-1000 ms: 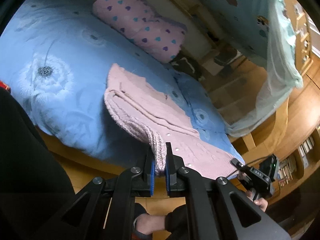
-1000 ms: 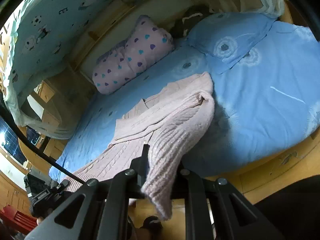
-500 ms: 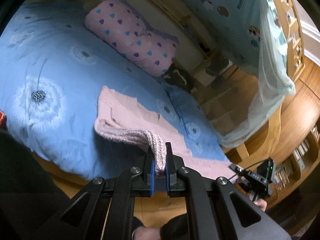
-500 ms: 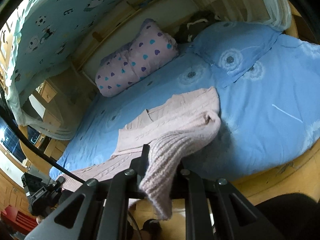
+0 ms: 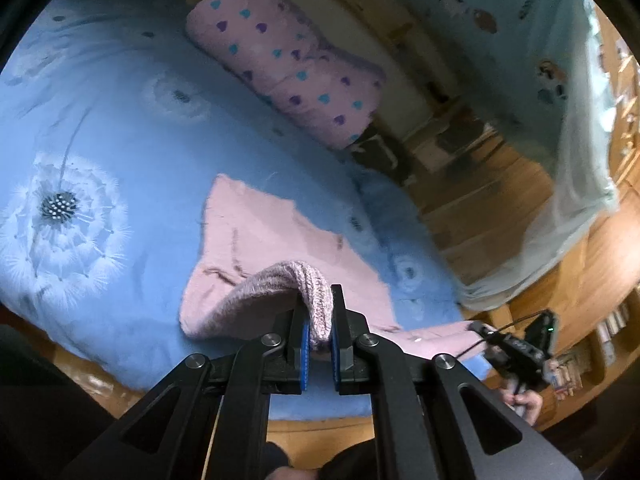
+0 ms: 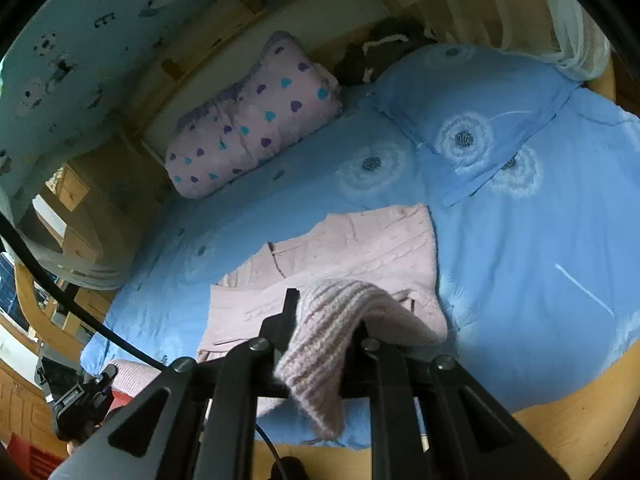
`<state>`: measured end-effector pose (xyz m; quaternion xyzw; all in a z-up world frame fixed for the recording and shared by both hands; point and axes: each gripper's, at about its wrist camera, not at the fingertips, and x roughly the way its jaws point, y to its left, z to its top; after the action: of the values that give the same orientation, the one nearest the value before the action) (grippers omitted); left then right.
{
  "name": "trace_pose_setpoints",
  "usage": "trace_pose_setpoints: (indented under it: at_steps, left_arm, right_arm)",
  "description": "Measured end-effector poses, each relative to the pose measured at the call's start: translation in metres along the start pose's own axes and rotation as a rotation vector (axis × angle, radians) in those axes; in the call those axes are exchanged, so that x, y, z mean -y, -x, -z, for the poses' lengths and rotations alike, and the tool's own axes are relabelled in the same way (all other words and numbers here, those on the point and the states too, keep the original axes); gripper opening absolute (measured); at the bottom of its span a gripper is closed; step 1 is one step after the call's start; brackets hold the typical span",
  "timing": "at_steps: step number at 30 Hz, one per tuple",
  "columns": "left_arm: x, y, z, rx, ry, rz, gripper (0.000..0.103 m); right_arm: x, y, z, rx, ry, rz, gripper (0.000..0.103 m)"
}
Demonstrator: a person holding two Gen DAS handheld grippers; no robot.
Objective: Fold small clothes
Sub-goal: 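Lift the hem with both grippers and carry it toward the collar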
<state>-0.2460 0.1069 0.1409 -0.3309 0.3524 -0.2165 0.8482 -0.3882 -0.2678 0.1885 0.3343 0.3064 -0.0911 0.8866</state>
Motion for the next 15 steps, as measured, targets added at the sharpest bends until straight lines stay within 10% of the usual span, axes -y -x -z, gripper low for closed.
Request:
trace_pose_setpoints:
  at_steps: [15]
  left_arm:
    - [-0.022, -0.043, -0.025, -0.074, 0.053, -0.046, 0.000]
  right_arm:
    - [0.025, -0.062, -0.028, -0.111, -0.033, 0.108, 0.014]
